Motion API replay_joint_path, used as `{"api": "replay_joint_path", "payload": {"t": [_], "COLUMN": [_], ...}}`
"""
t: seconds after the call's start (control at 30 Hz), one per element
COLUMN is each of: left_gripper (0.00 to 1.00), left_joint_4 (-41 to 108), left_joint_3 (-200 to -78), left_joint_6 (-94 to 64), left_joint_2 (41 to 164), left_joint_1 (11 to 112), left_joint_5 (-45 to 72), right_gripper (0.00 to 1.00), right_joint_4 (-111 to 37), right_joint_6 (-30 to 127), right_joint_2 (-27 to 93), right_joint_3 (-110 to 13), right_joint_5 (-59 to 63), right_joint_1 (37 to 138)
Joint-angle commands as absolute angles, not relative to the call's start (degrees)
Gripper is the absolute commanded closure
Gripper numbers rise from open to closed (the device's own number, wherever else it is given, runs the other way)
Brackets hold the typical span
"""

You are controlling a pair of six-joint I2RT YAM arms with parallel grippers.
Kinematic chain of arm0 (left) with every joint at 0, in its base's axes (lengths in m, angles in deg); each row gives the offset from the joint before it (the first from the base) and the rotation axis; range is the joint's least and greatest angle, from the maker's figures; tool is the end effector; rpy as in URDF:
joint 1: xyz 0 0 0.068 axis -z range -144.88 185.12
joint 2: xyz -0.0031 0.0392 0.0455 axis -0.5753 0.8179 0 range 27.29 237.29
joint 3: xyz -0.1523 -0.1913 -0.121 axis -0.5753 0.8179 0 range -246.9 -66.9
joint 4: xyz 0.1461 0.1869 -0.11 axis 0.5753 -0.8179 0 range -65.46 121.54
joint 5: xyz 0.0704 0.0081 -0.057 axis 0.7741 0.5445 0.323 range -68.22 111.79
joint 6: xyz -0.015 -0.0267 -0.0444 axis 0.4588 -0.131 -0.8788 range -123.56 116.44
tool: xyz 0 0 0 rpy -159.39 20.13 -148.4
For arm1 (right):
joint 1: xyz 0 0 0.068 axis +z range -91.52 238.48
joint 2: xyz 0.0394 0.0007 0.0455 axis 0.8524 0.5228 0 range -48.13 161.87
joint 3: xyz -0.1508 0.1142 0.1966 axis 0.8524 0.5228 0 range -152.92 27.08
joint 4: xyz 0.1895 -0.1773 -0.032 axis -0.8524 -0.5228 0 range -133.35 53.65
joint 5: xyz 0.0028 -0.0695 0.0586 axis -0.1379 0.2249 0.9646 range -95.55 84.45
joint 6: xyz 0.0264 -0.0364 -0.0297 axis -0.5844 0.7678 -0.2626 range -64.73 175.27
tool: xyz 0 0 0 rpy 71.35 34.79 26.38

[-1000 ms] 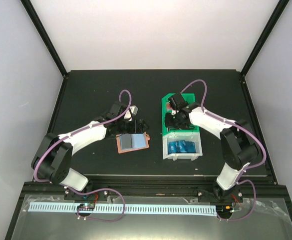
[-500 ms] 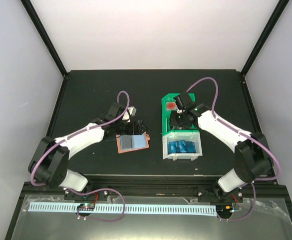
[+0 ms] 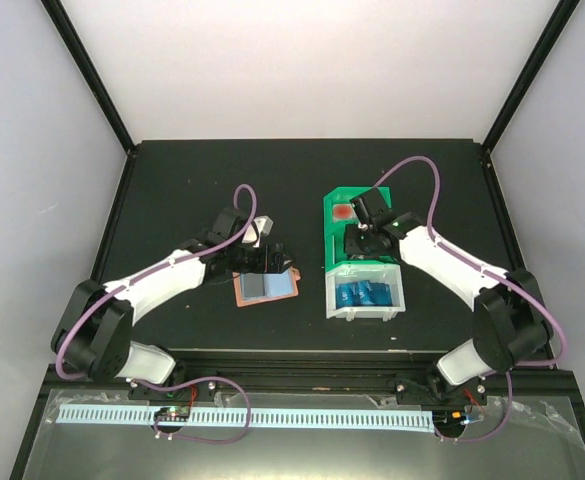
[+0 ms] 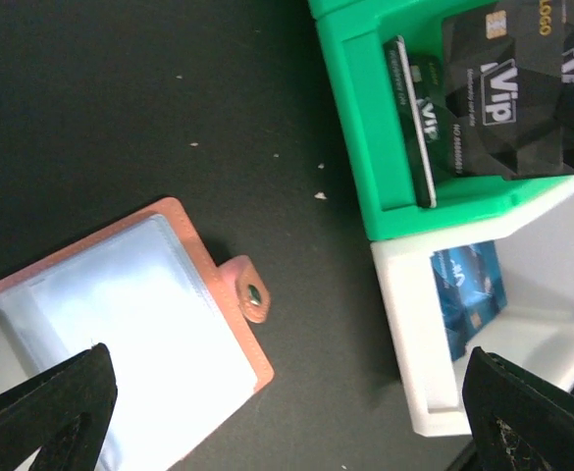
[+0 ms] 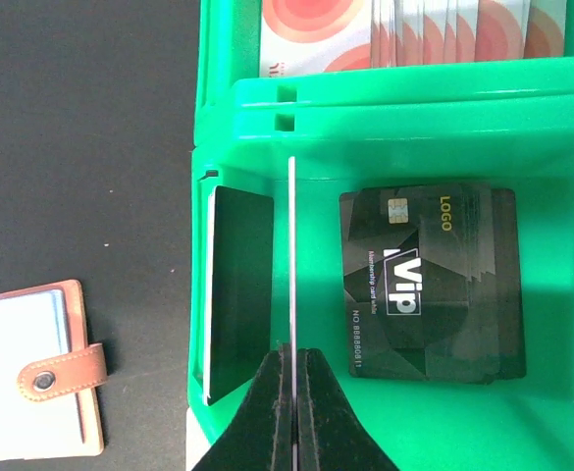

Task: Put the credit cards into the card holder
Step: Pick up the credit card from the storage box.

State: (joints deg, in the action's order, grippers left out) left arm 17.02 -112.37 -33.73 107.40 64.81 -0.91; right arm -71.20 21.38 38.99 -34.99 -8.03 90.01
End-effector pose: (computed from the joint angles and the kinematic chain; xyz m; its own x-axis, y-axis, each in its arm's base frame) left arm 0.2367 -0.1508 0.2028 -0.9080 -0.0160 -0.4186 0.2542 0.7732 -0.5810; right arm 0.2642 0.1604 0.2330 -0.8932 0.1055 -0.4371 -0.0073 0.9686 0.2486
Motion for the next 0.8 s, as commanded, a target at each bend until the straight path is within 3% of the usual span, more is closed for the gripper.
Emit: {"api": "replay_joint_path", "payload": {"t": [0.0, 0.33, 0.63, 0.77], "left_gripper": [0.01, 0.01, 0.01, 0.12], "left_joint_4": [19.41, 26.3, 30.4, 34.43], "left_joint_3": [-113.01, -113.61, -112.64, -111.67], "left_joint_6": [-34.01, -41.15, -50.58, -53.57], "left_joint_2": [104.87, 97.31, 89.05, 88.39], "left_joint_1": [64.59, 64.57, 64.34, 64.47], "left_joint_5": [-7.67, -15.25, -13.79, -18.31], "right_gripper": [0.99, 0.99, 0.99, 0.99], "right_joint_4": [-66.41, -49.86, -27.2, -21.37], "right_joint_6": [23.2, 21.89, 8.24, 3.43], "right_joint_2": [32.97, 20.08, 15.04, 14.06], "right_joint_3": [-32.92, -24.88, -16.52, -13.95], "right_joint_5": [-8.79, 13.9, 37.09, 40.56], "right_joint_1": [90.3, 90.21, 90.55, 90.99]}}
